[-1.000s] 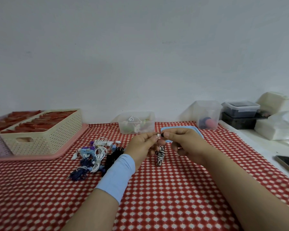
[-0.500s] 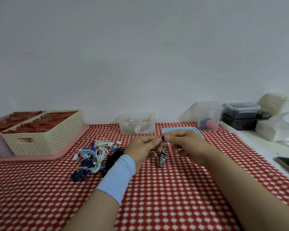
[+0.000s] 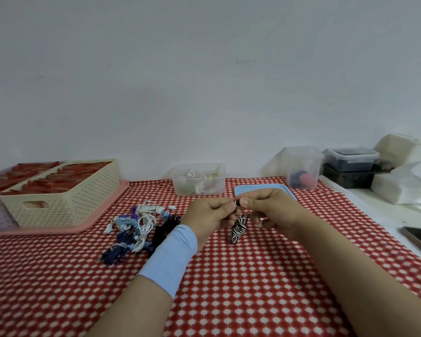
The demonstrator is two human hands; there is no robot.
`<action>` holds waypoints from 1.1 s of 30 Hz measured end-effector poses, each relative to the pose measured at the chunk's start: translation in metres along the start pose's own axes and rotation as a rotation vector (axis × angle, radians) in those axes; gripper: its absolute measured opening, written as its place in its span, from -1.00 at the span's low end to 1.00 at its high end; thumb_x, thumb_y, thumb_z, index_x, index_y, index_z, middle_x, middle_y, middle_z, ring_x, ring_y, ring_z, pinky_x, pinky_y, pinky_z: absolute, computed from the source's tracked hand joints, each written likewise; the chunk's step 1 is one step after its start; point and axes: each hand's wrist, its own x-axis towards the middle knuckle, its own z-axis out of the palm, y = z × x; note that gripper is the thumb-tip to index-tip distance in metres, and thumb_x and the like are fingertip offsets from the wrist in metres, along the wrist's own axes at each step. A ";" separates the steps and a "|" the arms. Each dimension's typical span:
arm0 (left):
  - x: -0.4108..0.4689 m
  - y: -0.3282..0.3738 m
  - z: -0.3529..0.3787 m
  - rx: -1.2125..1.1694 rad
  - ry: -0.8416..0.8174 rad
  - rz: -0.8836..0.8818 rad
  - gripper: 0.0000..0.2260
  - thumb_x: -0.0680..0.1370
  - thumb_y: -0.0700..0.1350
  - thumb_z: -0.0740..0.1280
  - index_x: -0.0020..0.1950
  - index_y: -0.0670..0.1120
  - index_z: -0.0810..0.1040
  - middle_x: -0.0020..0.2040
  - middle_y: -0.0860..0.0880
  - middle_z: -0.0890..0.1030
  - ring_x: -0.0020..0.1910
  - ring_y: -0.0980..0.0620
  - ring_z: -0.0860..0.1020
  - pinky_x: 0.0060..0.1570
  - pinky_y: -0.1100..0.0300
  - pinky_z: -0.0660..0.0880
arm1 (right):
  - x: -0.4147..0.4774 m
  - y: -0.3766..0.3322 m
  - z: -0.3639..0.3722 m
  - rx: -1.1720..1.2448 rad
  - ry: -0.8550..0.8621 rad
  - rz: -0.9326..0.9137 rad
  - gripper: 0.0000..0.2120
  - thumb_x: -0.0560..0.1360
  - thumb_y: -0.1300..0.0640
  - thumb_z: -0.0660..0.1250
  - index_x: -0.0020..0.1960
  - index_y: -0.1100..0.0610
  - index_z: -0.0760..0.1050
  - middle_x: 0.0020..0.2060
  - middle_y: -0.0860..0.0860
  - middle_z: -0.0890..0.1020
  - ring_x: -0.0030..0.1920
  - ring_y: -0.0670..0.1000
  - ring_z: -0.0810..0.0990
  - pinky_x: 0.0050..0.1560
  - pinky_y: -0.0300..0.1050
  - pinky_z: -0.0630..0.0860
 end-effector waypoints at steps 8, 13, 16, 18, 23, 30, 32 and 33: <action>0.000 0.001 0.003 0.056 0.047 0.005 -0.87 0.56 -0.28 0.37 0.05 -0.25 0.68 -0.23 -0.10 0.68 -0.33 0.11 0.60 -0.26 0.28 0.56 | -0.003 -0.004 0.002 -0.032 0.113 -0.021 -0.90 0.45 0.18 0.52 -0.04 0.14 0.71 -0.28 0.05 0.70 -0.47 -0.06 0.52 -0.49 -0.23 0.30; 0.000 0.001 0.004 0.033 0.100 -0.029 -0.88 0.57 -0.24 0.37 0.04 -0.22 0.69 -0.18 -0.12 0.70 -0.31 0.08 0.63 -0.23 0.22 0.58 | -0.006 -0.006 0.010 -0.157 0.177 -0.164 -0.94 0.52 0.22 0.46 -0.03 0.13 0.70 -0.31 0.00 0.73 -0.46 -0.08 0.60 -0.54 -0.24 0.36; -0.002 0.002 0.003 0.027 0.119 -0.036 -0.90 0.55 -0.22 0.41 0.03 -0.18 0.69 -0.20 -0.10 0.71 -0.31 0.07 0.64 -0.23 0.20 0.60 | -0.010 -0.009 0.009 -0.235 0.147 -0.184 -0.91 0.50 0.23 0.48 -0.03 0.09 0.72 -0.29 0.01 0.73 -0.42 -0.08 0.61 -0.54 -0.27 0.40; -0.002 0.002 0.003 0.039 0.121 -0.039 -0.90 0.54 -0.21 0.42 0.02 -0.18 0.68 -0.20 -0.09 0.71 -0.30 0.07 0.65 -0.22 0.19 0.60 | -0.010 -0.009 0.008 -0.287 0.146 -0.199 -0.88 0.47 0.25 0.51 -0.05 0.08 0.71 -0.27 0.00 0.73 -0.41 -0.07 0.62 -0.52 -0.28 0.42; -0.002 0.002 0.003 0.063 0.108 -0.054 -0.89 0.54 -0.18 0.42 0.03 -0.18 0.68 -0.18 -0.12 0.71 -0.29 0.06 0.65 -0.18 0.16 0.60 | -0.009 -0.010 0.008 -0.313 0.148 -0.261 -0.84 0.43 0.32 0.53 -0.08 0.09 0.69 -0.29 0.03 0.71 -0.46 -0.12 0.61 -0.47 -0.34 0.46; -0.003 0.002 0.003 0.058 0.105 -0.036 -0.85 0.52 -0.25 0.44 0.08 -0.22 0.65 -0.28 -0.07 0.70 -0.33 0.09 0.65 -0.21 0.19 0.62 | -0.008 -0.008 0.008 -0.343 0.138 -0.308 -0.90 0.41 0.30 0.54 -0.09 0.17 0.74 -0.30 -0.04 0.73 -0.47 -0.09 0.61 -0.46 -0.36 0.45; -0.003 0.002 0.002 0.063 0.112 -0.029 -0.85 0.51 -0.25 0.44 0.08 -0.20 0.65 -0.25 -0.07 0.71 -0.32 0.09 0.65 -0.19 0.16 0.63 | -0.008 -0.009 0.007 -0.330 0.141 -0.301 -0.88 0.41 0.30 0.55 -0.09 0.14 0.73 -0.28 0.01 0.73 -0.45 -0.08 0.62 -0.47 -0.36 0.45; -0.003 0.002 0.001 0.068 0.112 -0.033 -0.86 0.52 -0.23 0.44 0.07 -0.19 0.66 -0.22 -0.08 0.71 -0.32 0.08 0.65 -0.18 0.15 0.63 | -0.008 -0.009 0.008 -0.320 0.140 -0.298 -0.87 0.40 0.31 0.55 -0.09 0.13 0.72 -0.26 0.03 0.73 -0.45 -0.08 0.63 -0.47 -0.37 0.45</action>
